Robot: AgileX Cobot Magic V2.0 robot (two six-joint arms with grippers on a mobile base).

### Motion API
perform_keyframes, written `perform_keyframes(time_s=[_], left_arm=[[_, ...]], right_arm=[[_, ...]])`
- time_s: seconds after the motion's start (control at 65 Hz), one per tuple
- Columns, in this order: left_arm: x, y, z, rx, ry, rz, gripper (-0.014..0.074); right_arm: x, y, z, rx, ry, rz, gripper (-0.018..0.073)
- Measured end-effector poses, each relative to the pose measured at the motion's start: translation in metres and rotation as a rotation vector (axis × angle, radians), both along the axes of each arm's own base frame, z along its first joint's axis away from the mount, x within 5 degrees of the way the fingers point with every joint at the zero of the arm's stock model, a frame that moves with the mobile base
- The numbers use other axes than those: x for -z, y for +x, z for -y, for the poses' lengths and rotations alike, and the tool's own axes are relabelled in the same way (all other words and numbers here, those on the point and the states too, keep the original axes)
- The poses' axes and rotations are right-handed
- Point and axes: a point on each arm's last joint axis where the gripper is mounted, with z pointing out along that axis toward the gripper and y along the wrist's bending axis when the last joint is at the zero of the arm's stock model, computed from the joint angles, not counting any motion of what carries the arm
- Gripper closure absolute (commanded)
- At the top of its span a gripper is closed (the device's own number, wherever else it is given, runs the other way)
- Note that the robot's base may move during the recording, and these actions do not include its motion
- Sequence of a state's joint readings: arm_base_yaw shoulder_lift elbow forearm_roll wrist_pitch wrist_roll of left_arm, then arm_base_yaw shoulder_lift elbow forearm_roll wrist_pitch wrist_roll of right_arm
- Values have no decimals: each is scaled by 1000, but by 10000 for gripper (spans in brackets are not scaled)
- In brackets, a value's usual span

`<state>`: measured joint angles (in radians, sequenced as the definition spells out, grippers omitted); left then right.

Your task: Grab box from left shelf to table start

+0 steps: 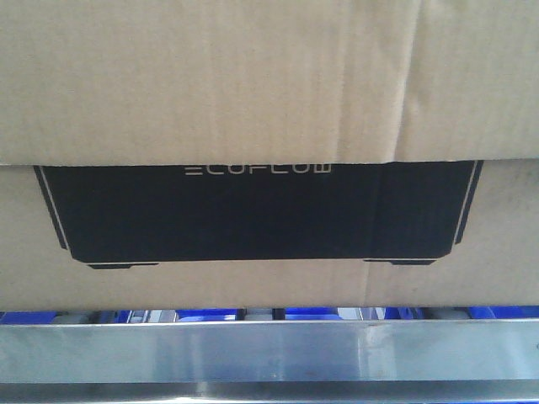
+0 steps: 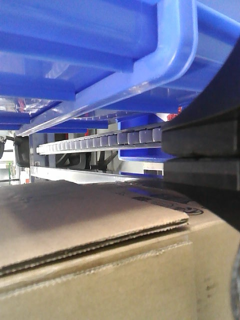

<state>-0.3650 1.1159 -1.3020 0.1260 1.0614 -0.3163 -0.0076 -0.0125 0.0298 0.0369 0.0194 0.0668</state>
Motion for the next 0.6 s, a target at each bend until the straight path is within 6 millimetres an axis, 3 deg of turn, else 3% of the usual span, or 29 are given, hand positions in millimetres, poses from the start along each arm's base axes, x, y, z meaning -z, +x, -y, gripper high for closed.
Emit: perform_keyframes(time_s=[0.292, 0.6], left_arm=[[13, 20, 4, -37, 54, -92, 334], [15, 23, 5, -39, 56, -102, 335]], right_arm=[[0, 0, 0, 0, 0, 0, 509], [0, 0, 0, 0, 0, 0, 509]])
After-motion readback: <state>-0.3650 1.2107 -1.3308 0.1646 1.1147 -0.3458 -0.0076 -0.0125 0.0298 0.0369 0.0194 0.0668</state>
